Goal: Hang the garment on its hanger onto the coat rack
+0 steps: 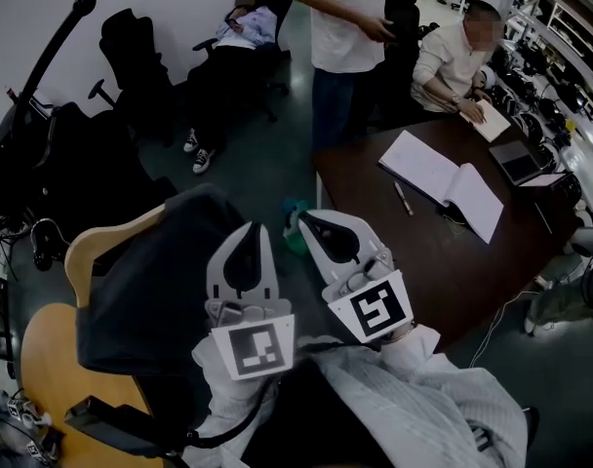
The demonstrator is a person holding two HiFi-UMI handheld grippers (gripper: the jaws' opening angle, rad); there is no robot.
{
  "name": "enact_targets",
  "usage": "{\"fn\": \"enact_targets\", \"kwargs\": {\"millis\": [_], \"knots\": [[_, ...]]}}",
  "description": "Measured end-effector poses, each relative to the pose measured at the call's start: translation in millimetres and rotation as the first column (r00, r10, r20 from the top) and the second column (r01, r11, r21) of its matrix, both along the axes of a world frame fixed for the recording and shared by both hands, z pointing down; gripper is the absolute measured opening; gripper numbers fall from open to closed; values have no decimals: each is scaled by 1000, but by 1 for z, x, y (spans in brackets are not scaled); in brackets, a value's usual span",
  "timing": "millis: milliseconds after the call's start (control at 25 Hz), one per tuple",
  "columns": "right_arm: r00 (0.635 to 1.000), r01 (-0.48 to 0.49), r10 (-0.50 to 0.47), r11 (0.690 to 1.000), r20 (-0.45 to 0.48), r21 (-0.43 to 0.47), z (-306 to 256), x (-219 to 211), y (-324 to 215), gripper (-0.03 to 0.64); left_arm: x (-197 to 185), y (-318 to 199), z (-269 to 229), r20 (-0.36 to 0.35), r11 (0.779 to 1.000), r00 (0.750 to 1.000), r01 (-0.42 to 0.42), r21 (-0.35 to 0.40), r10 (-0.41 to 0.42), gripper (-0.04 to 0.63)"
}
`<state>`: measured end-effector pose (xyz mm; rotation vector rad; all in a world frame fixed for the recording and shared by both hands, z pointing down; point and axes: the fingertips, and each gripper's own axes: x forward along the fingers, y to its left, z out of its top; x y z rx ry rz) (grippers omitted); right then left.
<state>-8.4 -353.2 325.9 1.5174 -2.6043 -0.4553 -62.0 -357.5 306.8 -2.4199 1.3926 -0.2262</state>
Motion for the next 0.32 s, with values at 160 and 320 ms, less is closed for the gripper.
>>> {"fn": "enact_targets", "kwargs": {"millis": [160, 320], "knots": [[1000, 9, -9, 1000, 6, 0, 1, 4, 2, 0, 1, 0, 2, 15, 1000, 1000, 11, -7, -11, 5], [1000, 5, -5, 1000, 13, 6, 3, 12, 4, 0, 10, 1, 5, 29, 1000, 1000, 0, -11, 0, 5]]}}
